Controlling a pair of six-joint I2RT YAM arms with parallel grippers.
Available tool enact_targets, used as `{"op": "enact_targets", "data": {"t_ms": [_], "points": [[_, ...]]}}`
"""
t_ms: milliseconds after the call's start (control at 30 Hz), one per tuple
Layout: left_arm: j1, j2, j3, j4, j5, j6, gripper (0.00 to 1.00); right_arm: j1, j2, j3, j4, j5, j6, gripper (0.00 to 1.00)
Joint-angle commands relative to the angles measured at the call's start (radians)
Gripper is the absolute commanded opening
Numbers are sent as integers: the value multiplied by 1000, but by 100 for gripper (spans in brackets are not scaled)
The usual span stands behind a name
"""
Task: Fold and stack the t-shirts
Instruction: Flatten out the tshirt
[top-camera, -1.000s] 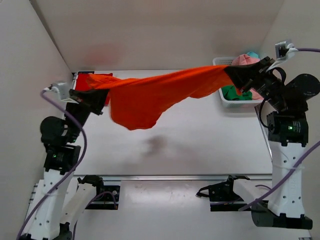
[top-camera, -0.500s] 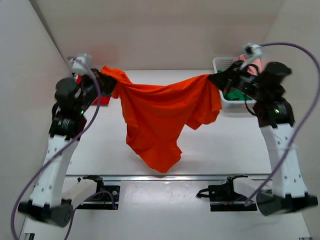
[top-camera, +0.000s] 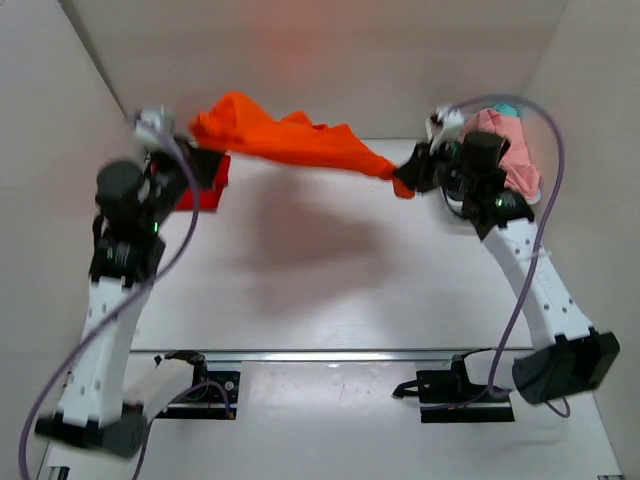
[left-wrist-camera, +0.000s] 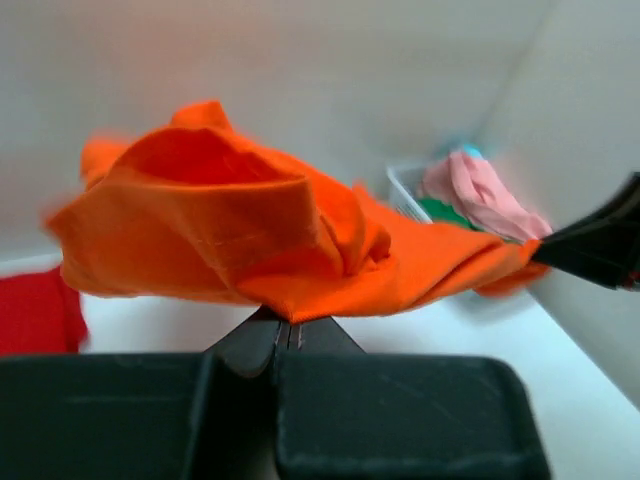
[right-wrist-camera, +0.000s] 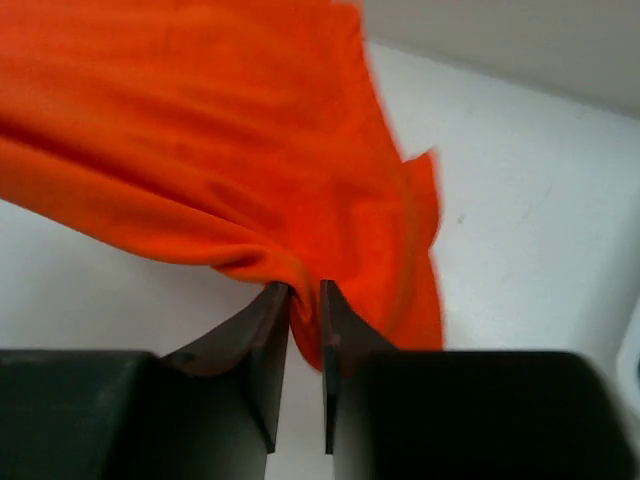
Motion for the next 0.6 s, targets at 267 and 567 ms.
{"op": "enact_targets", "data": {"t_ms": [267, 567], "points": [[-74, -553, -1080, -11, 52, -172, 0, -54, -370, -680, -40, -69, 110, 71], [-65, -546, -1098, -14, 75, -159, 0, 58, -73, -617, 92, 136, 136, 58]]}}
